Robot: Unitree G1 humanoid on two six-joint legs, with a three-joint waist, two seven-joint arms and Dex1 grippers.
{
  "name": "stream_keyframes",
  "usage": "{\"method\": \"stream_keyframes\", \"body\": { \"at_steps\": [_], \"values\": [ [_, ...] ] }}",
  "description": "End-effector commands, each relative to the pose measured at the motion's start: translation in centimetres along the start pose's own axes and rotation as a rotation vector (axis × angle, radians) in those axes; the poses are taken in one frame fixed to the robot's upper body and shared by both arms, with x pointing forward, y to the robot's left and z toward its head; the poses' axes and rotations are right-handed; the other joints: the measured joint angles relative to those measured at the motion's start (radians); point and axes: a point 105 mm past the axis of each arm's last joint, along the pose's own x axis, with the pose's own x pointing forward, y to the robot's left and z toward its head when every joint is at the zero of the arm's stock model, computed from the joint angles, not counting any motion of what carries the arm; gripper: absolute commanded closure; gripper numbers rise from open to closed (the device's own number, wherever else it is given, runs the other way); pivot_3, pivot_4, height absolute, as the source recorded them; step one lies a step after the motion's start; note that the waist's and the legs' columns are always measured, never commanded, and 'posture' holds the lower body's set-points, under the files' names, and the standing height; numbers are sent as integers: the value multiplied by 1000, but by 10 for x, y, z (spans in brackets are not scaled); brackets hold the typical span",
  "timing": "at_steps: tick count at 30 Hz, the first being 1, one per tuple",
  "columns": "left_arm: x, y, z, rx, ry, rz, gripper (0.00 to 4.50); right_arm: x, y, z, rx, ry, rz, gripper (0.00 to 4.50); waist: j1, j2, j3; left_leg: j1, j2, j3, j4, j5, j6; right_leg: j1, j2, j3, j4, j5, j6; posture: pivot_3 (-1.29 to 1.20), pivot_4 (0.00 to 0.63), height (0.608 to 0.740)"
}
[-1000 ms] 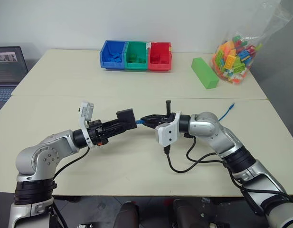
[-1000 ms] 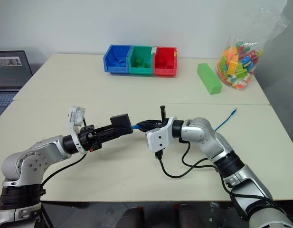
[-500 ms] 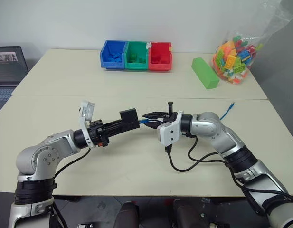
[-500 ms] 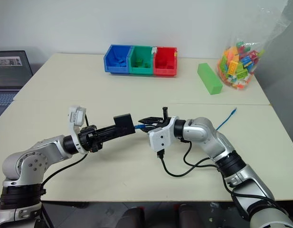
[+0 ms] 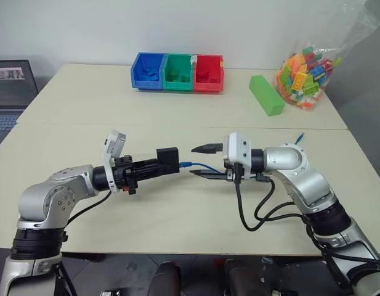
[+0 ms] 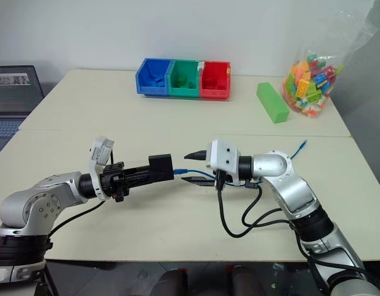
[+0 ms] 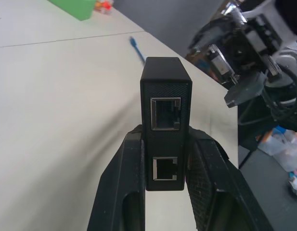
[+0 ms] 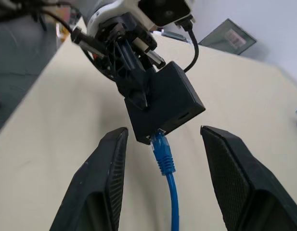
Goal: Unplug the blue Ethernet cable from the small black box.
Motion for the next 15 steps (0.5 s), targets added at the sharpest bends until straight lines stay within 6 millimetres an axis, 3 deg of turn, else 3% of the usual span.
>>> {"method": "stream_keyframes", "body": {
  "at_steps": [1,8,15],
  "values": [
    [4,-15,16,101,-6,-79,3707,-2,4,8,181,-78,41,1968,0,0,0,0,0,0,0,0,0,0,0,0,0,0,0,0,150,740],
    [5,-20,18,107,-7,-108,3707,-2,10,-3,362,-43,108,1968,0,0,0,-1,-1,1,0,0,0,0,1,0,-1,0,0,0,150,740],
    [6,-23,18,107,-4,-121,3707,-1,13,-1,460,-53,136,1968,0,0,0,-1,-1,1,0,0,0,-1,2,0,-1,0,1,0,150,740]
  ]
}}
